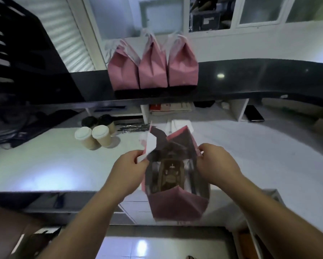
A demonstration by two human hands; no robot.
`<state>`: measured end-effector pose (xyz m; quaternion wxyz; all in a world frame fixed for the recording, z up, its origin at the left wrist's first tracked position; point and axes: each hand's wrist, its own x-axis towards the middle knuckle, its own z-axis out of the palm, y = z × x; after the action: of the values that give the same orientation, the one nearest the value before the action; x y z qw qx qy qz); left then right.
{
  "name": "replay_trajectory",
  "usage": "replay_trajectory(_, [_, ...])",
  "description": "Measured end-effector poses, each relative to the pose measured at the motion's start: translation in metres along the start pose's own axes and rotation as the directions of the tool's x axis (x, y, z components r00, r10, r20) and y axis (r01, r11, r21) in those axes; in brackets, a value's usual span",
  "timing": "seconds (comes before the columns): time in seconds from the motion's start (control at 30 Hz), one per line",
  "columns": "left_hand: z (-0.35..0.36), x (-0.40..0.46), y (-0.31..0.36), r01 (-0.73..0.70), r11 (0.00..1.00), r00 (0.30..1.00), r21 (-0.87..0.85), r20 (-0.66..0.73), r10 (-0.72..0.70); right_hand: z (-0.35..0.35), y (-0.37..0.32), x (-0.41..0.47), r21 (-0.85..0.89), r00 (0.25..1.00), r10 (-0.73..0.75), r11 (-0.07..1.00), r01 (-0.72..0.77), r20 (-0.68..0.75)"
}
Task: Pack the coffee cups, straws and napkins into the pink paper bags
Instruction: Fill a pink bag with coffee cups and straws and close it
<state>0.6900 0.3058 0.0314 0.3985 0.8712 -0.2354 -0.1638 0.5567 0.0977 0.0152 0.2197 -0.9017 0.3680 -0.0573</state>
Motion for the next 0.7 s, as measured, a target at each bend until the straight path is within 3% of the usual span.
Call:
replay_trajectory(0.23, [-0.037, 0.076, -0.023, 0.114, 0.992, 0.992, -0.059, -0.049, -0.117, 0.029, -0.055, 0.077, 0.044, 0.996, -0.025, 0.999, 0.021, 0.081])
replay_trajectory(0.37, [-0.051, 0.116, -0.045, 0.144, 0.984, 0.989, -0.102, -0.01, -0.145, 0.049, -0.084, 0.112, 0.035, 0.996, -0.015, 0.999, 0.011, 0.093])
replay_trajectory(0.7, [-0.077, 0.198, -0.089, 0.093, 0.98, 0.985, -0.174, 0.158, -0.065, 0.076, -0.135, 0.161, 0.005, 0.991, 0.129, 0.992, -0.129, 0.025])
